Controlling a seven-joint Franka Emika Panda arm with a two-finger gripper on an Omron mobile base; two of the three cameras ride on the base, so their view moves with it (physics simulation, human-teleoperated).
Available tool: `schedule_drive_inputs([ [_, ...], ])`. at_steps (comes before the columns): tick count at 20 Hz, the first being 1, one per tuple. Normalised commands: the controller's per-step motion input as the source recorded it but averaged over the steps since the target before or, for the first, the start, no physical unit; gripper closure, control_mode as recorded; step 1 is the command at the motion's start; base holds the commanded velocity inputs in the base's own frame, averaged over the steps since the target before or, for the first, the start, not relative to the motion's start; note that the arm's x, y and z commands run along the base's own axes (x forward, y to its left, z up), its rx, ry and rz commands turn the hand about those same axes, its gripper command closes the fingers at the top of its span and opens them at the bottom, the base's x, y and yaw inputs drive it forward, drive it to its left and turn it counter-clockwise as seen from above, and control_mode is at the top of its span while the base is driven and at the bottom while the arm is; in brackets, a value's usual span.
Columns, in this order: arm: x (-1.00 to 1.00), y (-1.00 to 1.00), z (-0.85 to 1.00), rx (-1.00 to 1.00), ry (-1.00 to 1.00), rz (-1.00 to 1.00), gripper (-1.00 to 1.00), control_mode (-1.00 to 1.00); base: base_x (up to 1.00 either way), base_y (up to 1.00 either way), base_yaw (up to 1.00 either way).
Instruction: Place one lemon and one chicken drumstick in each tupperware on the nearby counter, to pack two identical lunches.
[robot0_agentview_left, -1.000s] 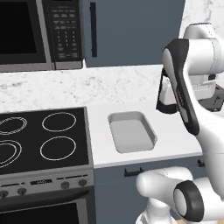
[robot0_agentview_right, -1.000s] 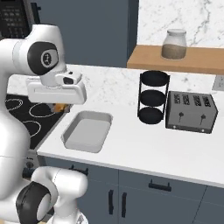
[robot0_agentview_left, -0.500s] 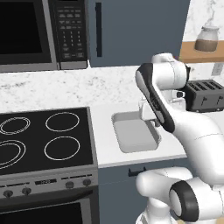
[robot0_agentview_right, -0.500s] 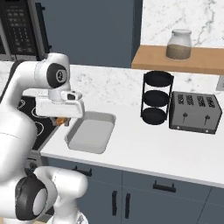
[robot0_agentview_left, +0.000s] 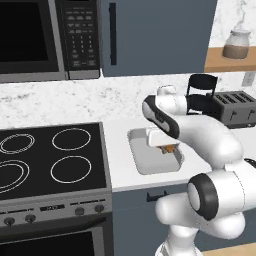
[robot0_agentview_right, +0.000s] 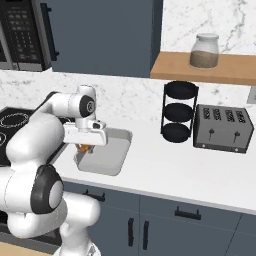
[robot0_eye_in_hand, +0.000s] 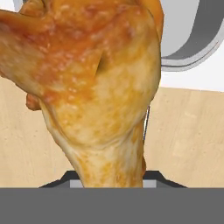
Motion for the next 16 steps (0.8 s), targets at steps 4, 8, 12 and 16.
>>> schedule_drive_inputs([
  [4, 1.0, 0.0, -0.28, 0.01, 0.0, 0.0, 1.0, -1.0, 0.0, 0.0, 0.0],
  [8, 0.98, 0.0, 0.0, 0.01, -0.04, 0.0, 1.0, -1.0, 0.0, 0.0, 0.0],
  [12, 0.22, -0.08, -0.15, 0.03, -0.1, 0.0, 1.0, -1.0, 0.0, 0.0, 0.0],
  [16, 0.08, -0.01, -0.74, 0.0, -0.13, 0.0, 1.0, -1.0, 0.0, 0.0, 0.0],
])
